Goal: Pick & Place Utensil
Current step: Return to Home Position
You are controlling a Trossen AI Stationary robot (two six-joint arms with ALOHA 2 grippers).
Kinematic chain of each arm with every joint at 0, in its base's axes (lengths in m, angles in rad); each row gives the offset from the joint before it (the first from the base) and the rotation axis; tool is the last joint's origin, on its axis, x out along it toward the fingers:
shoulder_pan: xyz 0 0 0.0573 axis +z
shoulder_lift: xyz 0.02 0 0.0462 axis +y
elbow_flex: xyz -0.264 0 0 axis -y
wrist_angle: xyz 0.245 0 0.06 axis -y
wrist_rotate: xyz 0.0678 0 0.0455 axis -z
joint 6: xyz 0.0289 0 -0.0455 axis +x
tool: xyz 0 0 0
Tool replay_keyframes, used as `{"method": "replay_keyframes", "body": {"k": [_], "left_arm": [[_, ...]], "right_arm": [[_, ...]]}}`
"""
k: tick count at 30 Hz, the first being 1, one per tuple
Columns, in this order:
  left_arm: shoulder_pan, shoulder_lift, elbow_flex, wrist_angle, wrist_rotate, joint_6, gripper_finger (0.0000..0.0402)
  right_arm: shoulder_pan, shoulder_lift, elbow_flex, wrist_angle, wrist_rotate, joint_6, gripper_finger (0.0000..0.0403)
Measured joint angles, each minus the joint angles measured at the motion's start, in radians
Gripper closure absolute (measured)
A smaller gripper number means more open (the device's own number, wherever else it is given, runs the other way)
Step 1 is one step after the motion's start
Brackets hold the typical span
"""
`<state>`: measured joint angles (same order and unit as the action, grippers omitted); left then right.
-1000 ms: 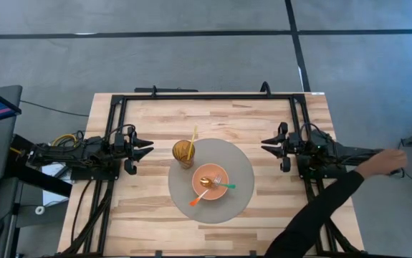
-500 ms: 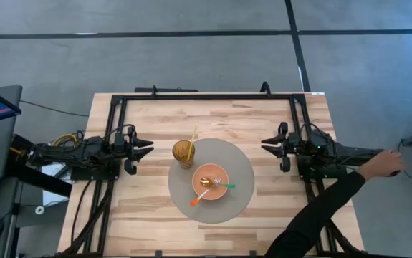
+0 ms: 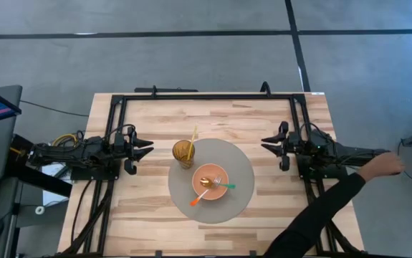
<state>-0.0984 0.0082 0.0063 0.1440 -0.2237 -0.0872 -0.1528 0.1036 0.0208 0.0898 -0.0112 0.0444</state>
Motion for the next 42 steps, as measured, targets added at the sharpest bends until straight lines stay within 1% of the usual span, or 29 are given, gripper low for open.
{"method": "replay_keyframes", "body": {"k": [10,42], "left_arm": [[0.000,0.000,0.000,0.000,0.000,0.000,0.0294],[0.000,0.000,0.000,0.000,0.000,0.000,0.0294]], "right_arm": [[-0.001,-0.001,0.000,0.000,0.094,-0.001,0.0316],[0.000,0.001,0.000,0.000,0.091,0.001,0.0316]]}}
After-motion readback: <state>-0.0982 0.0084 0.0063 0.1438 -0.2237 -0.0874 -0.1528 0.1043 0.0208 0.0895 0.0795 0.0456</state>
